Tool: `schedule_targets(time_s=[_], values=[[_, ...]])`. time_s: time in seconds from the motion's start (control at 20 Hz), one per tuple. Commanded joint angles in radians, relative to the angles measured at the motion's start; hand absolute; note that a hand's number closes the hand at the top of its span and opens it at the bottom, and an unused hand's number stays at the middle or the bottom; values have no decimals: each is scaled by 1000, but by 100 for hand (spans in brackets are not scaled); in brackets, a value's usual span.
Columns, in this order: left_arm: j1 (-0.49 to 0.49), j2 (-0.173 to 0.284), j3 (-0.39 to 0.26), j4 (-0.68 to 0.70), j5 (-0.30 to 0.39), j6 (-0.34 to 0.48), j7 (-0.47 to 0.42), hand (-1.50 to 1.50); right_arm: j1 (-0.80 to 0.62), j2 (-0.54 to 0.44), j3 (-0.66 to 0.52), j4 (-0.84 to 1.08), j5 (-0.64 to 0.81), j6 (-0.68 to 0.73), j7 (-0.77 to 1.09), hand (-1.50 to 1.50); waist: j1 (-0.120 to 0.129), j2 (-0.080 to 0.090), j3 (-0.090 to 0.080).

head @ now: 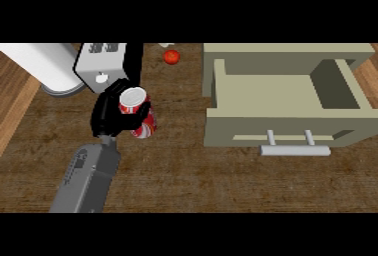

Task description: Pick up the can, place it into the drawer and close the drawer

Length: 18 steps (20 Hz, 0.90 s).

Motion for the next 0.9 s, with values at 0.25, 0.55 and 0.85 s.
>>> schedule_targets(time_s=[0.25, 0.55, 0.85], values=[[-126, 12, -85, -211, -46, 210, 239, 150, 4, 11, 37, -58, -2, -62, 29, -150, -12, 6, -1], [-131, -4, -211, -375, -83, 339, 360, 150, -62, 3, 27, -35, 30, -64, 57, -150, -6, 5, -1], [-401, -4, -204, -135, -51, 442, 350, 150, -38, 11, 34, 17, 41, -6, -11, -150, -26, 9, 0]])
